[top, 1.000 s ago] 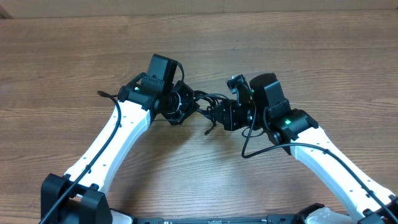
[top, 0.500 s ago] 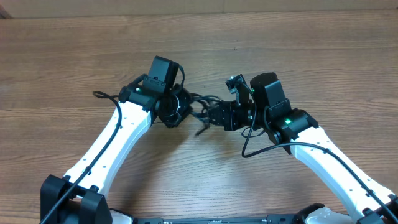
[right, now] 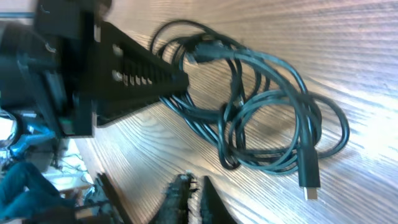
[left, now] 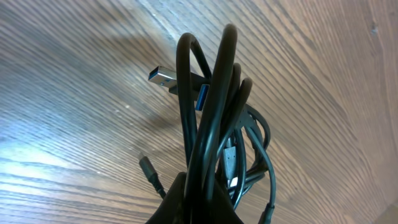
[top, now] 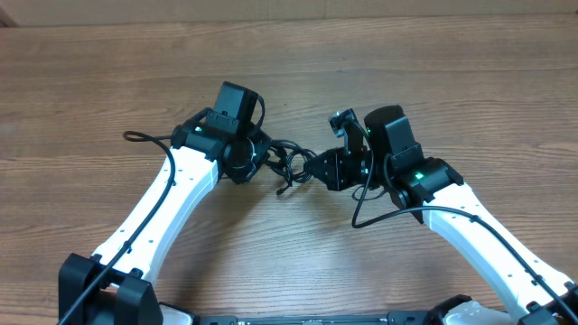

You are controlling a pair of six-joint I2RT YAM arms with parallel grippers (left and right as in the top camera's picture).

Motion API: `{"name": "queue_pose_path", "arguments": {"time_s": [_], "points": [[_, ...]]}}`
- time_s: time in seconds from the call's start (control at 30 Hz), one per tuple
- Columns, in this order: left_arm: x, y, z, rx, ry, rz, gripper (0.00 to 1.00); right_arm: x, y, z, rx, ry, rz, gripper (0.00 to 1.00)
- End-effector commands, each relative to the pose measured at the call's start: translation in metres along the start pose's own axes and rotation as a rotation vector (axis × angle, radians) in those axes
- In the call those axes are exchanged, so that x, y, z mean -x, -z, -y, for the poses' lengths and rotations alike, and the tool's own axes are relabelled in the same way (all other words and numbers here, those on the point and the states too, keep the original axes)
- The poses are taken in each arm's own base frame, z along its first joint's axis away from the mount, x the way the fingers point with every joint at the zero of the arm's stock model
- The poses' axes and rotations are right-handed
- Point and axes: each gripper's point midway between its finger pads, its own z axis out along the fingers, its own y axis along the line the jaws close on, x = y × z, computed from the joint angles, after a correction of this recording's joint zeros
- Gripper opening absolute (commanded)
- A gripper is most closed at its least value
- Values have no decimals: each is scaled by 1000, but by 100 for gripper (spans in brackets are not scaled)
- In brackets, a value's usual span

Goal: Untangle cables

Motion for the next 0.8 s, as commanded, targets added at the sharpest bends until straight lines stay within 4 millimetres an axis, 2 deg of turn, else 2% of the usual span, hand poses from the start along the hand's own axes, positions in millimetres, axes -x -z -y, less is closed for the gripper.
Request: {"name": "queue_pose_path", "arguments": {"time_s": [0.0, 0.13, 0.2, 0.37, 0.63, 0.77], "points": [[-5, 11, 19, -78, -27, -38, 4, 10, 5, 1, -32, 15, 29, 30], [-13, 13, 30, -133, -32, -88, 4, 9, 5, 3, -38, 18, 26, 47], [-18, 14, 35, -155, -17, -117, 4, 8, 5, 2, -36, 19, 24, 51], [-25, 16, 38, -166, 63, -169, 4, 8, 5, 2, -36, 19, 24, 51], [-36, 20, 48, -215, 56, -236, 4, 6, 0, 7, -44, 30, 8, 54], [-36, 20, 48, -215, 54, -239, 4, 5, -4, 10, -47, 29, 0, 45]]}}
